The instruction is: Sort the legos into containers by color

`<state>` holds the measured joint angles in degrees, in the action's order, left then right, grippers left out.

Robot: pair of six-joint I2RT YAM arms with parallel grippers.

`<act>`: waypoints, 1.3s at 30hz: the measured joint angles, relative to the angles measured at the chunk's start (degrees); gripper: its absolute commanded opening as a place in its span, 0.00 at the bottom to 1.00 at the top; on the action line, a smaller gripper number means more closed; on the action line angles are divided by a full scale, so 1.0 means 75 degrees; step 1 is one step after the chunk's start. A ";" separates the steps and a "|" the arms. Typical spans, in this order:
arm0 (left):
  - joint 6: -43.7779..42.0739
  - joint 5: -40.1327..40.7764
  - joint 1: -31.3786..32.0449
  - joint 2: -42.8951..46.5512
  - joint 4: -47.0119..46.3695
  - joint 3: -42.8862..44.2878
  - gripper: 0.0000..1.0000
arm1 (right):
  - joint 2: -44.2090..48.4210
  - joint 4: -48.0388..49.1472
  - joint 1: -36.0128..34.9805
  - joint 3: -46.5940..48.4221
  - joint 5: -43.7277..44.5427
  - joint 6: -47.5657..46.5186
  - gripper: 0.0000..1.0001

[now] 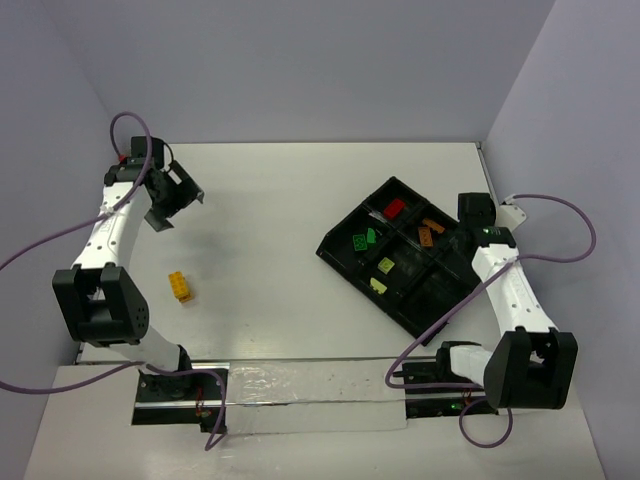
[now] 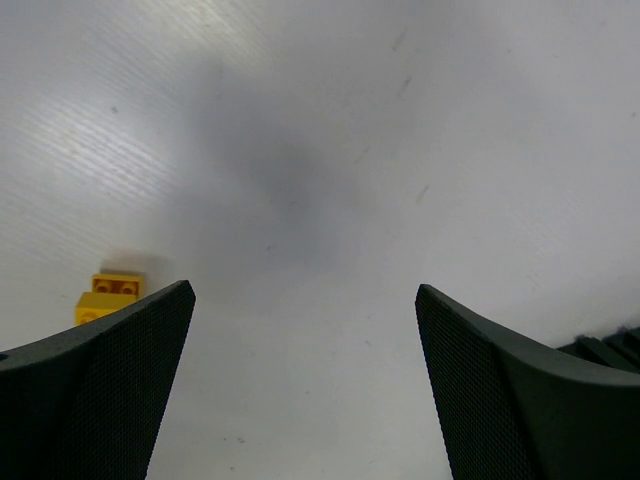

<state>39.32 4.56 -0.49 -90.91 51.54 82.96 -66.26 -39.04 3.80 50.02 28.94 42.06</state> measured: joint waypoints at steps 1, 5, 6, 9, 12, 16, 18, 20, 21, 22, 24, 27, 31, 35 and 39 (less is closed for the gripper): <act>0.0003 0.0088 -0.0067 0.0031 0.0089 -0.0024 0.99 | -0.0021 0.0056 0.0006 -0.0026 -0.0031 -0.0013 0.07; 0.0171 0.0748 -0.0154 0.0277 0.0654 -0.0275 0.97 | -0.0040 0.0249 0.0049 -0.0207 -0.0184 -0.0086 0.07; 0.0295 0.0973 -0.0151 0.0324 0.0912 -0.0324 0.97 | -0.0040 0.0277 0.0062 -0.0245 -0.0214 -0.0103 0.08; 0.0643 0.1593 -0.0148 0.0460 0.1458 -0.0590 0.97 | -0.0039 0.0380 0.0090 -0.0330 -0.0298 -0.0142 0.08; 0.0940 0.2028 -0.0148 0.0649 0.1832 -0.0982 0.97 | -0.0035 0.0457 0.0097 -0.0404 -0.0373 -0.0172 0.08; 0.1205 0.2349 -0.0148 0.0804 0.2191 -0.1300 0.96 | -0.0023 0.0595 0.0114 -0.0491 -0.0396 -0.0211 0.09; 0.1278 0.2402 -0.0148 0.0830 0.2248 -0.1369 0.96 | -0.0023 0.0640 0.0151 -0.0492 -0.0414 -0.0228 0.09; 0.1299 0.2404 -0.0148 0.0845 0.2249 -0.1398 0.96 | -0.0023 0.0660 0.0176 -0.0492 -0.0435 -0.0246 0.10; 0.1302 0.2400 -0.0148 0.0856 0.2248 -0.1408 0.96 | -0.0023 0.0661 0.0184 -0.0492 -0.0440 -0.0252 0.10; 0.1304 0.2398 -0.0148 0.0867 0.2244 -0.1419 0.96 | -0.0017 0.0665 0.0187 -0.0492 -0.0441 -0.0253 0.10; 0.1302 0.2397 -0.0148 0.0898 0.2236 -0.1453 0.96 | -0.0002 0.0670 0.0202 -0.0492 -0.0445 -0.0252 0.10; 0.1281 0.2391 -0.0148 0.0909 0.2225 -0.1471 0.96 | 0.0024 0.0670 0.0219 -0.0492 -0.0462 -0.0253 0.10; 0.1245 0.2376 -0.0148 0.0909 0.2169 -0.1472 0.96 | 0.0027 0.0669 0.0225 -0.0492 -0.0440 -0.0251 0.11; 0.1183 0.2367 -0.0148 0.0915 0.2129 -0.1478 0.96 | 0.0022 0.0674 0.0253 -0.0492 -0.0448 -0.0257 0.11; 0.1059 0.2360 -0.0148 0.0989 0.2003 -0.1579 0.96 | 0.0018 0.0673 0.0267 -0.0489 -0.0562 -0.0282 0.11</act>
<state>47.26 22.26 -1.61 -83.49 66.56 71.12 -66.13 -34.00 5.80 46.35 24.73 39.94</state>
